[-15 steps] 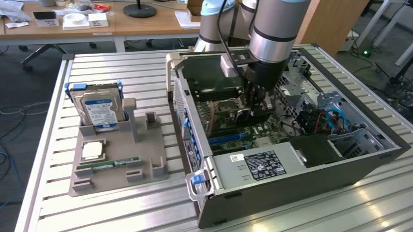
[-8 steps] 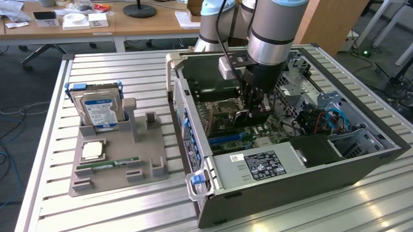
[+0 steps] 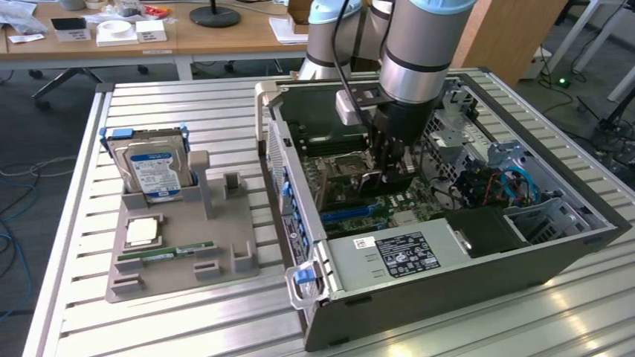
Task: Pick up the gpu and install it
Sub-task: 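Insert the gpu into the slot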
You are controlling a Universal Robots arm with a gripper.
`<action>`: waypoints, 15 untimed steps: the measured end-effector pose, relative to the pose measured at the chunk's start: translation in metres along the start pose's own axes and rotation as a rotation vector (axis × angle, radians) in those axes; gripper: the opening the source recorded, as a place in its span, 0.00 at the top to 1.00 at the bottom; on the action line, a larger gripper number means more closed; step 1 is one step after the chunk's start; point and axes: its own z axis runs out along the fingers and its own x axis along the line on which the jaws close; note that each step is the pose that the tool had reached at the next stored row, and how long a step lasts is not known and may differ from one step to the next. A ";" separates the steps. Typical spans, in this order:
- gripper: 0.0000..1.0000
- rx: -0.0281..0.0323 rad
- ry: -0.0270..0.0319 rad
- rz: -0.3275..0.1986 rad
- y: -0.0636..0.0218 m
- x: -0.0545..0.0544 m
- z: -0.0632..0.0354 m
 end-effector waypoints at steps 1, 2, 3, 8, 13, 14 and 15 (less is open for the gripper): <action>0.73 0.0000 0.0000 0.000 0.0000 0.000 0.0008; 0.73 0.0000 0.0000 0.000 0.0001 0.000 0.0013; 0.73 -0.0001 0.0003 0.000 0.0001 0.000 0.0013; 0.73 0.0001 0.0000 0.000 0.0001 0.000 0.0016; 0.73 0.0000 -0.0002 0.000 0.0003 0.000 0.0047; 0.73 0.0000 0.0000 0.000 0.0004 0.000 0.0050; 0.73 -0.0001 0.0000 0.000 0.0004 0.000 0.0049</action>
